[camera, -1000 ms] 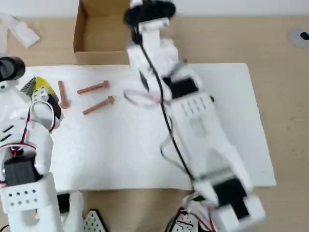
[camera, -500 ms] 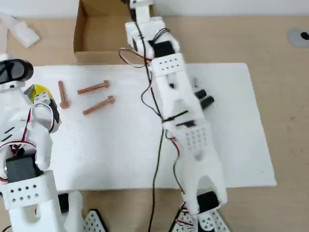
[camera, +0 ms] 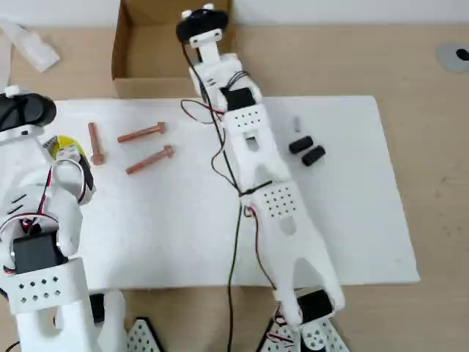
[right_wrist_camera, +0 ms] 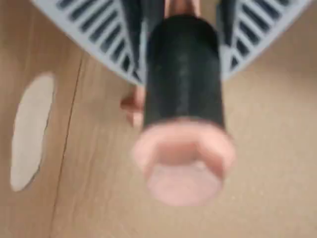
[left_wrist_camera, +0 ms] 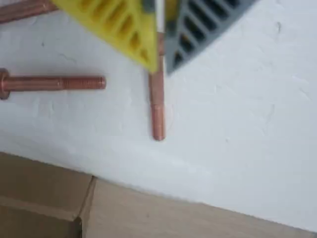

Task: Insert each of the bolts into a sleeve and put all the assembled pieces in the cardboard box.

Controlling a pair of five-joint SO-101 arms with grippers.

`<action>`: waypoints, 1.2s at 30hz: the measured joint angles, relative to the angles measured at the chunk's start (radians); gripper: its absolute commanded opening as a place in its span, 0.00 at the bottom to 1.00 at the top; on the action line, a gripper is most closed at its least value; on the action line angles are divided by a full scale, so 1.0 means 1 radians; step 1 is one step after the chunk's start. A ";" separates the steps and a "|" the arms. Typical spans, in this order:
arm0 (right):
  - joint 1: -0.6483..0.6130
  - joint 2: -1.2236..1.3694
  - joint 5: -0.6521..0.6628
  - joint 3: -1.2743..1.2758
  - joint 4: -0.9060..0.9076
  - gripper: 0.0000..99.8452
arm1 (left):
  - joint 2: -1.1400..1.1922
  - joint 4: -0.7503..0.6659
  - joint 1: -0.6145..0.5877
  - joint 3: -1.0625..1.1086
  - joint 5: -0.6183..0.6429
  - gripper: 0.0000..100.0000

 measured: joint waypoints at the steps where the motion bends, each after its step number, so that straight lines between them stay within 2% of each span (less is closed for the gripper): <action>1: 0.000 0.000 0.005 -0.005 0.018 0.13 | 0.000 0.000 0.000 0.000 0.000 0.03; 5: 0.000 -0.002 0.006 -0.032 0.091 0.28 | 0.000 0.000 0.000 0.000 0.000 0.13; 9: 0.000 -0.003 0.006 -0.049 0.133 0.37 | 0.000 0.000 0.000 0.000 0.000 0.14; 15: 0.000 -0.003 0.008 -0.087 0.181 0.37 | 0.038 0.000 -0.002 -0.002 0.012 0.14; 18: 0.000 -0.006 0.006 -0.092 0.209 0.37 | 0.133 0.000 -0.017 -0.011 -0.028 0.14; 22: 0.006 -0.063 0.009 -0.094 0.281 0.37 | 0.354 0.008 -0.012 -0.106 -0.138 0.14; 29: 0.112 -0.305 0.011 -0.094 0.477 0.37 | 0.775 0.052 0.120 -0.420 -0.425 0.14; 36: 0.348 -0.563 0.011 -0.094 0.690 0.37 | 1.054 0.285 0.270 -0.703 -0.756 0.14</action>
